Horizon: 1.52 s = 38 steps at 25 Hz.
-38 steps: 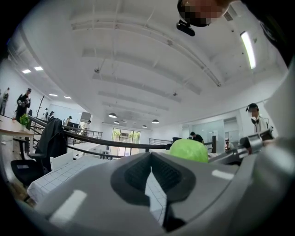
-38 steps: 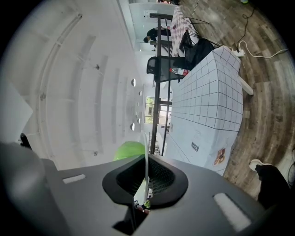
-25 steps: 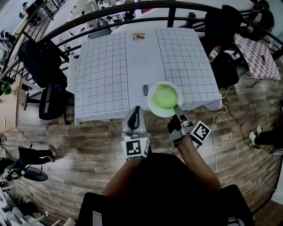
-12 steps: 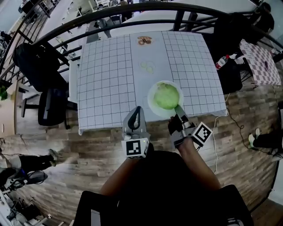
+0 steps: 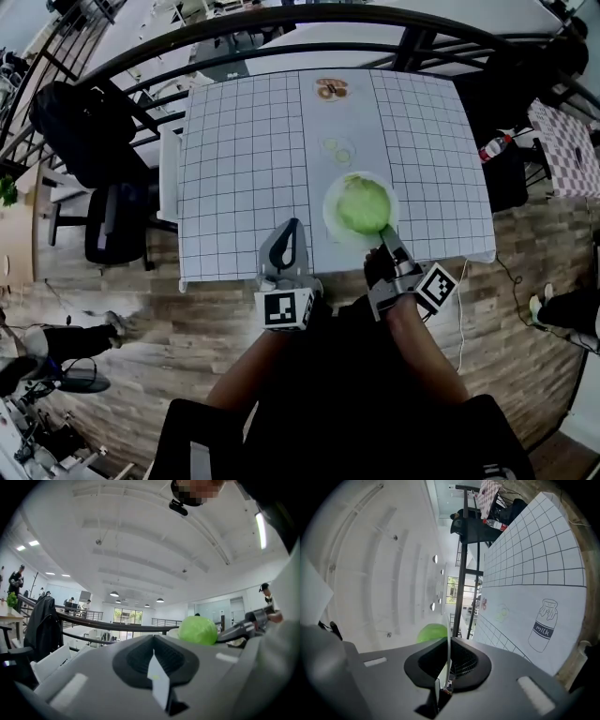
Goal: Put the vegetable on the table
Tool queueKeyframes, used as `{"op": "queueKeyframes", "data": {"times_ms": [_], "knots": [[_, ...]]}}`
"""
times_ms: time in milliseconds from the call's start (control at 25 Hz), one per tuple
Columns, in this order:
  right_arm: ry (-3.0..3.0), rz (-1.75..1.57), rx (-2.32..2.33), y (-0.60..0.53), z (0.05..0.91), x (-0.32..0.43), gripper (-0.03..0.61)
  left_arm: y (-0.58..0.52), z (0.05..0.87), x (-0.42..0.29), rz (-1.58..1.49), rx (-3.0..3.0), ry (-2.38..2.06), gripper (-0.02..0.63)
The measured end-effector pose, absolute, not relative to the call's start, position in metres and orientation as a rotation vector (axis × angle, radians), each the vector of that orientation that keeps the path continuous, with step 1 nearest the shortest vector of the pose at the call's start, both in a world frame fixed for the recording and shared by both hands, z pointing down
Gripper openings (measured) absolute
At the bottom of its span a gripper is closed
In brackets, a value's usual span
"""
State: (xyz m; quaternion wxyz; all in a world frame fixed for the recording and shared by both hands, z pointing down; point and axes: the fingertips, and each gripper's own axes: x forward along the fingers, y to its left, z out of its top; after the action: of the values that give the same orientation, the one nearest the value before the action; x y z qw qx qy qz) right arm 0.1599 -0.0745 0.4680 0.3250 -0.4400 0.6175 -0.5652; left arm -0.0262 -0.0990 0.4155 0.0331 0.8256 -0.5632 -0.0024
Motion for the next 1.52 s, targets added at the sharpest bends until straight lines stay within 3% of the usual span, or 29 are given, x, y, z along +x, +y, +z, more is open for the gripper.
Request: {"op": "queueKeyframes", "data": {"times_ms": [1000,1520], "knots": [[1.933,-1.651,-0.925,-0.183,0.514,0.093,0.010,-0.144,0.431,-0.095,0.109,2.237,-2.120,0.009],[1.830,-1.665,-0.936,-0.216,0.535,0.039,0.008,-0.189,0.430,-0.134,0.127,2.351,-1.995,0.009]]}}
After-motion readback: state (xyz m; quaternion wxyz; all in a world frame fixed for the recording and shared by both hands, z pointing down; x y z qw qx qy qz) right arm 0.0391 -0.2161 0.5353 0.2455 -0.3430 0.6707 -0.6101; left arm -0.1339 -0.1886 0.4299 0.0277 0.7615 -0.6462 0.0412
